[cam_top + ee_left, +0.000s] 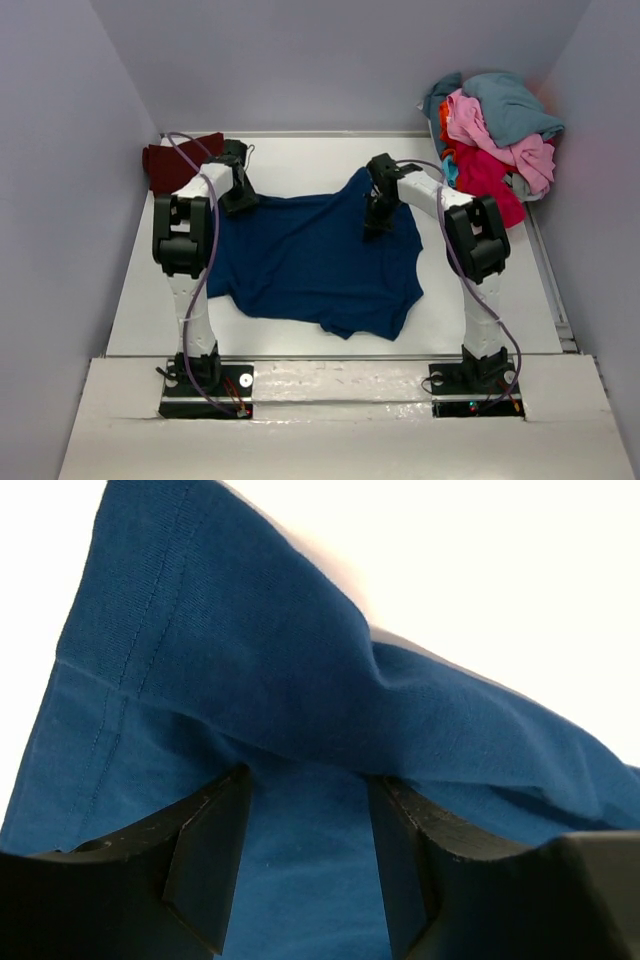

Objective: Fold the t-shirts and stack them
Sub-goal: Flatten out the tshirt

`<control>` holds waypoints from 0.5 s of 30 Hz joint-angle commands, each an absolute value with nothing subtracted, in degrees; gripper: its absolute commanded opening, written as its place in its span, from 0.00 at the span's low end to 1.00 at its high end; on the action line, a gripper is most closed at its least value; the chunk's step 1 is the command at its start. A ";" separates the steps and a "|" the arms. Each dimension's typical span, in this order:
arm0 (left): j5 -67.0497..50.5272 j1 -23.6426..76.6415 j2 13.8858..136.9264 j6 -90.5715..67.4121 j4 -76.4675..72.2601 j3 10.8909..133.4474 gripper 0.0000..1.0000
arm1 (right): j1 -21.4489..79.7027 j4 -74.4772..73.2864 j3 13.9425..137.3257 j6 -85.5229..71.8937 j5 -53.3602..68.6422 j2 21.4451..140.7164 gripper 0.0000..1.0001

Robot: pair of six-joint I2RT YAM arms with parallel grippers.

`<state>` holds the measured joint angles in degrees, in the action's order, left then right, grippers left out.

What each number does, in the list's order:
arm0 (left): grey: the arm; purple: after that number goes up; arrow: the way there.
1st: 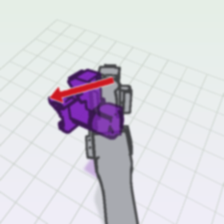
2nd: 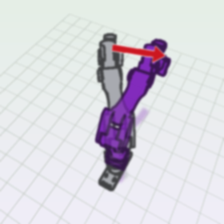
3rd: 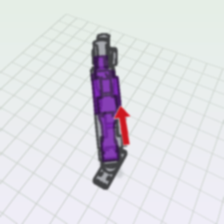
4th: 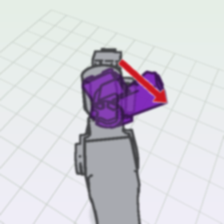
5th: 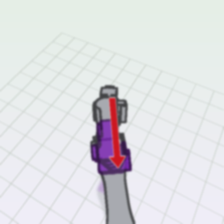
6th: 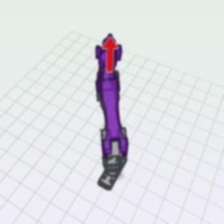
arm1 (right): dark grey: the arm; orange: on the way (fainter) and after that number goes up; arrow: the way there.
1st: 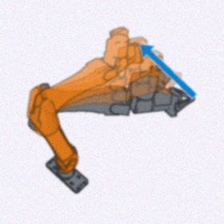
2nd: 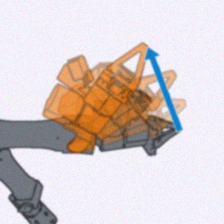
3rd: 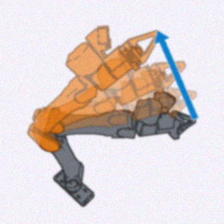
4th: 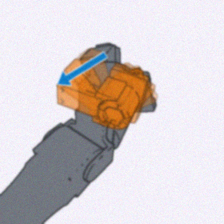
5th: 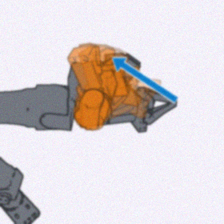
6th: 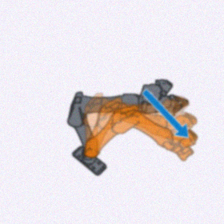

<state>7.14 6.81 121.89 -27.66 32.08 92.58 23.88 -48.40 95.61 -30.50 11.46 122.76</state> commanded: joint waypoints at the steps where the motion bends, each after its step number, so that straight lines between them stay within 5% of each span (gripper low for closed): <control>1: 5.10 7.03 125.24 -26.98 34.54 96.49 0.61 | 21.01 -45.71 99.39 -32.08 18.09 125.06 0.10; 15: 4.83 6.50 126.65 -25.14 36.65 100.98 0.62 | 11.78 -52.01 122.48 -30.94 23.55 135.78 0.08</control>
